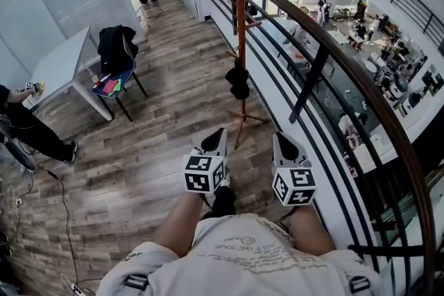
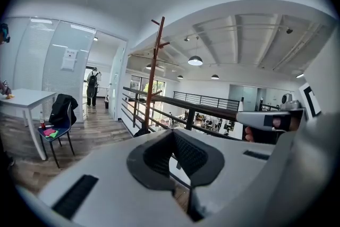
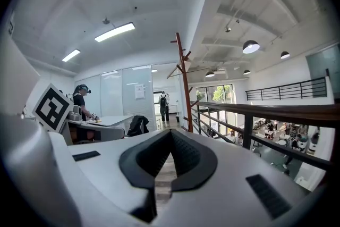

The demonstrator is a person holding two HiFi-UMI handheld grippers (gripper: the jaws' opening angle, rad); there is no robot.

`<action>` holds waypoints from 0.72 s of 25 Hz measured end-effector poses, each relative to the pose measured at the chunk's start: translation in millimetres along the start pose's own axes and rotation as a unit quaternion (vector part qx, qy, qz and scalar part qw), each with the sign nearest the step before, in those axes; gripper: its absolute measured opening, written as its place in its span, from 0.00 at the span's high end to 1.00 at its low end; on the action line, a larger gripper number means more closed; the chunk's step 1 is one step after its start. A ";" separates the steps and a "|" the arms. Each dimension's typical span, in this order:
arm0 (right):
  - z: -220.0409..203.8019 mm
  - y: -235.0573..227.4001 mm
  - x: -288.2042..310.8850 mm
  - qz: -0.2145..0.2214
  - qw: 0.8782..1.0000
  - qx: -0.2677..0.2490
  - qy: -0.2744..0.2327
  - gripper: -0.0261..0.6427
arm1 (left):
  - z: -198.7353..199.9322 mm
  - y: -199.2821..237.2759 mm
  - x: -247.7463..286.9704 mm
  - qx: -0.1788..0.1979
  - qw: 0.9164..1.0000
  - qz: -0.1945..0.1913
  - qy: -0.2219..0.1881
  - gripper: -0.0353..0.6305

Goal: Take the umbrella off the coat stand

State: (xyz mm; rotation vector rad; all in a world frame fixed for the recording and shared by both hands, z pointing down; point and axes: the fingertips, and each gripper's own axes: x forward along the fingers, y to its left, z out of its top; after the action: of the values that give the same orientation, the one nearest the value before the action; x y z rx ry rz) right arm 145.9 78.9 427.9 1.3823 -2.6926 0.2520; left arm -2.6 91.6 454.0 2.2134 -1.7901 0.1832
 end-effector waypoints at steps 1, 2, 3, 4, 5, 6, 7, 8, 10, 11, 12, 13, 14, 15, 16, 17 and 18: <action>0.6 -4.2 6.4 -0.003 1.000 0.003 0.000 0.96 | 1.9 1.6 6.7 0.006 1.000 -0.003 0.002 0.94; 1.2 -8.6 13.1 -0.006 1.000 0.007 0.000 0.96 | 4.6 3.2 13.1 0.012 1.000 -0.006 0.003 0.94; 2.0 -12.6 20.2 -0.009 1.000 0.011 0.002 0.96 | 7.8 5.4 19.3 0.017 1.000 -0.008 0.004 0.94; 2.9 -15.8 28.1 -0.010 1.000 0.014 0.003 0.96 | 11.0 9.0 25.7 0.020 1.000 -0.010 0.004 0.94; 3.9 -18.2 37.0 -0.011 1.000 0.014 0.004 0.96 | 13.9 14.4 32.4 0.020 1.000 -0.009 0.002 0.94; 4.7 -20.0 46.9 -0.011 1.000 0.013 0.005 0.96 | 16.3 21.2 39.6 0.019 1.000 -0.008 0.001 0.94; 5.2 -22.1 57.7 -0.012 1.000 0.012 0.005 0.96 | 18.2 29.1 47.4 0.017 1.000 -0.006 0.000 0.94; 5.8 -24.6 69.3 -0.013 1.000 0.012 0.006 0.96 | 19.7 37.2 55.8 0.014 1.000 -0.005 0.000 0.94; 8.8 -30.9 93.7 -0.016 1.000 0.014 0.007 0.96 | 23.3 52.7 74.2 0.009 1.000 -0.006 0.004 0.94; 11.6 -33.9 105.9 -0.018 1.000 0.015 0.008 0.96 | 26.3 60.3 83.5 0.008 1.000 -0.008 0.006 0.94; 14.9 -36.3 118.0 -0.020 1.000 0.015 0.007 0.96 | 30.3 68.2 92.8 0.007 1.000 -0.009 0.007 0.94; 18.4 -38.2 129.9 -0.021 1.000 0.015 0.007 0.96 | 34.8 76.1 101.8 0.006 1.000 -0.010 0.007 0.94; 21.6 -39.7 141.2 -0.023 1.000 0.015 0.006 0.96 | 39.4 84.0 110.5 0.006 1.000 -0.010 0.007 0.94; 24.3 -40.8 151.9 -0.024 1.000 0.015 0.005 0.96 | 43.8 91.3 118.7 0.007 1.000 -0.011 0.007 0.94; 26.5 -41.7 161.7 -0.025 1.000 0.014 0.005 0.96 | 47.9 98.1 126.4 0.008 1.000 -0.012 0.006 0.94; 28.5 -42.4 171.0 -0.026 1.000 0.014 0.004 0.96 | 52.1 104.6 133.7 0.009 1.000 -0.012 0.005 0.94; 30.7 -42.9 180.1 -0.027 1.000 0.015 0.004 0.96 | 56.4 110.9 140.8 0.010 1.000 -0.013 0.004 0.94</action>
State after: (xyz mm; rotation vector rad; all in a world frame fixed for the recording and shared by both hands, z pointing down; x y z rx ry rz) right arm 75.6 -95.0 432.2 1.4557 -2.6509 0.2941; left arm -83.9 -77.8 455.1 2.2453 -1.7622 0.2034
